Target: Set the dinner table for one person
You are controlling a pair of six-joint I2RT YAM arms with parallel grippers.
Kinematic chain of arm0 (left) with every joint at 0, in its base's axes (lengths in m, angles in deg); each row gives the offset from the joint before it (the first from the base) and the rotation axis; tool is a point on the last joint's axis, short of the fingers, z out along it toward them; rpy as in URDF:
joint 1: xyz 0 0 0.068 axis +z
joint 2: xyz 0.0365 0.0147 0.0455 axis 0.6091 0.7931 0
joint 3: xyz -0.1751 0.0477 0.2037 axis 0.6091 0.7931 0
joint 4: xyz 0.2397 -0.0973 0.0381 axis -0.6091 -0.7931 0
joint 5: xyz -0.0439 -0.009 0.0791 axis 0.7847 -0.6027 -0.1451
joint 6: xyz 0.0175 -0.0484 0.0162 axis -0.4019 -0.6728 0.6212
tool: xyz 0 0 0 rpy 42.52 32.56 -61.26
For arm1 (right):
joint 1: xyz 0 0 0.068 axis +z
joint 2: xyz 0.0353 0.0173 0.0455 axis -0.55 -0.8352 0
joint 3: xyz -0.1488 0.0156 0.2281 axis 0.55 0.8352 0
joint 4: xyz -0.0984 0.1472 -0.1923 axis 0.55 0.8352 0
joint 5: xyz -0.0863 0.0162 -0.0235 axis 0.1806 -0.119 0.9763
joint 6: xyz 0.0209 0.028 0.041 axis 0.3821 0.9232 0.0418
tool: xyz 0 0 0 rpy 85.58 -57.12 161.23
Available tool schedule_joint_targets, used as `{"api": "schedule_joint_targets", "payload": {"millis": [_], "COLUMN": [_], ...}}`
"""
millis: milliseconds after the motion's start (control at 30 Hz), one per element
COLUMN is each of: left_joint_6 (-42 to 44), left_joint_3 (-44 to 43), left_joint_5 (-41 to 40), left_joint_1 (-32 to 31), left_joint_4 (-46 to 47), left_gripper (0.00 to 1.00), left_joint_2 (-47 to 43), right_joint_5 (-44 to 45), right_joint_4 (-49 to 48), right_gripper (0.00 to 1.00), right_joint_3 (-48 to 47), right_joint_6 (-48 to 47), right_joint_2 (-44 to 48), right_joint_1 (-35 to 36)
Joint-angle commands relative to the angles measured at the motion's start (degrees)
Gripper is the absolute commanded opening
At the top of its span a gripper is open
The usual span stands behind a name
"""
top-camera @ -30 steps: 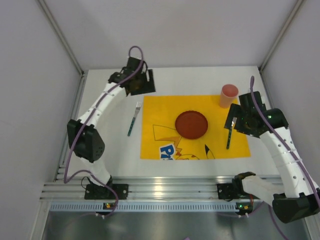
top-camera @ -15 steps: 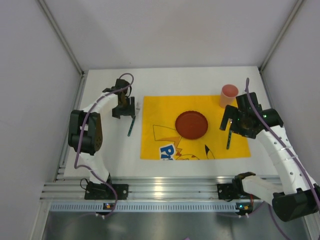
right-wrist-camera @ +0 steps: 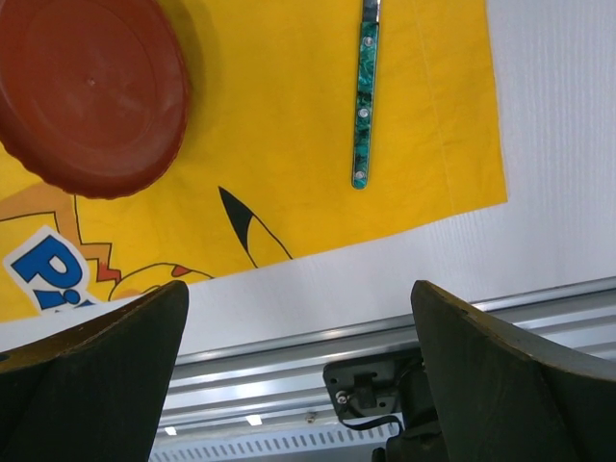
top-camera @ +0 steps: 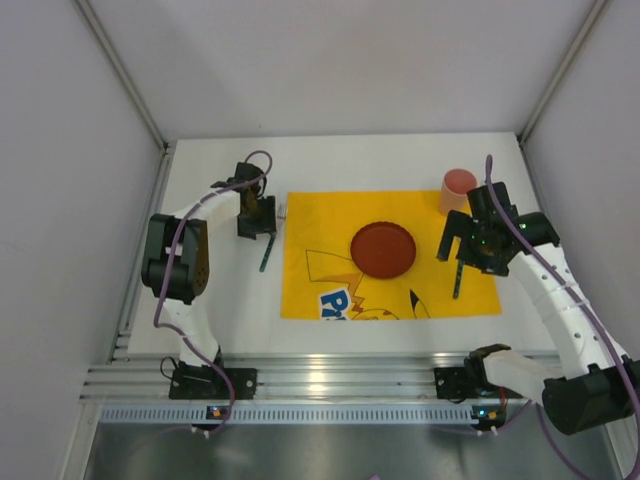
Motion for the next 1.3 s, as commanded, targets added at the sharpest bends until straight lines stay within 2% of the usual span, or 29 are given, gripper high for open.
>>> {"api": "schedule_joint_targets", "payload": {"millis": [0, 67, 233, 367, 600, 867, 900, 1000, 1033, 1067, 1100, 1267], "left_joint_6": [-0.21, -1.26, -2.06, -1.36, -0.92, -1.18, -1.27, -1.80, -1.80, -1.89, -2.41, -6.80], "left_joint_3": [2.33, 3.38, 4.53, 4.00, 4.18, 1.01, 0.84, 0.22, 0.13, 0.13, -0.04, -3.55], "left_joint_5": [0.80, 0.97, 0.09, -0.61, -0.96, -1.67, -3.84, -6.58, -7.20, -8.08, -10.17, -19.07], "left_joint_1": [-0.27, -0.62, -1.67, -1.76, -2.11, -3.43, -3.60, -3.78, -3.70, -3.69, -3.69, -3.61], "left_joint_4": [1.59, 2.03, 3.44, 3.35, 2.82, 1.24, 0.98, -0.51, -0.69, -1.04, -1.83, -8.16], "left_gripper": [0.61, 0.59, 0.59, 0.59, 0.58, 0.52, 0.49, 0.26, 0.10, 0.03, 0.00, 0.00], "left_joint_2": [-0.31, -1.09, -8.02, -9.71, -5.32, 2.68, 3.29, 4.26, 4.44, 4.44, 4.53, 3.83], "right_joint_5": [0.09, -0.35, -0.53, -0.97, -1.41, -1.50, -1.41, -1.59, -1.76, -1.76, -1.85, -1.85], "right_joint_4": [-2.66, -2.76, -2.76, -2.84, -3.63, -3.98, -3.99, -4.16, -4.16, -4.16, -4.16, -3.64], "right_gripper": [1.00, 1.00, 1.00, 1.00, 1.00, 1.00, 1.00, 1.00, 1.00, 1.00, 1.00, 1.00], "right_joint_3": [-1.81, -2.51, -3.57, -2.87, -3.22, -3.83, -3.83, -3.66, -3.57, -3.48, -3.39, -3.31], "right_joint_6": [0.58, 0.67, 1.20, 1.81, 1.90, 1.11, 1.11, 1.29, 1.38, 1.46, 1.55, 2.25], "right_joint_2": [-0.74, -1.53, -1.79, -2.23, -3.72, -5.48, -5.66, -5.66, -5.66, -5.57, -5.40, -3.91], "right_joint_1": [-0.64, -0.64, -0.55, -0.55, -0.37, -0.37, -0.29, -0.37, -0.37, -0.29, -0.37, -0.37]}}
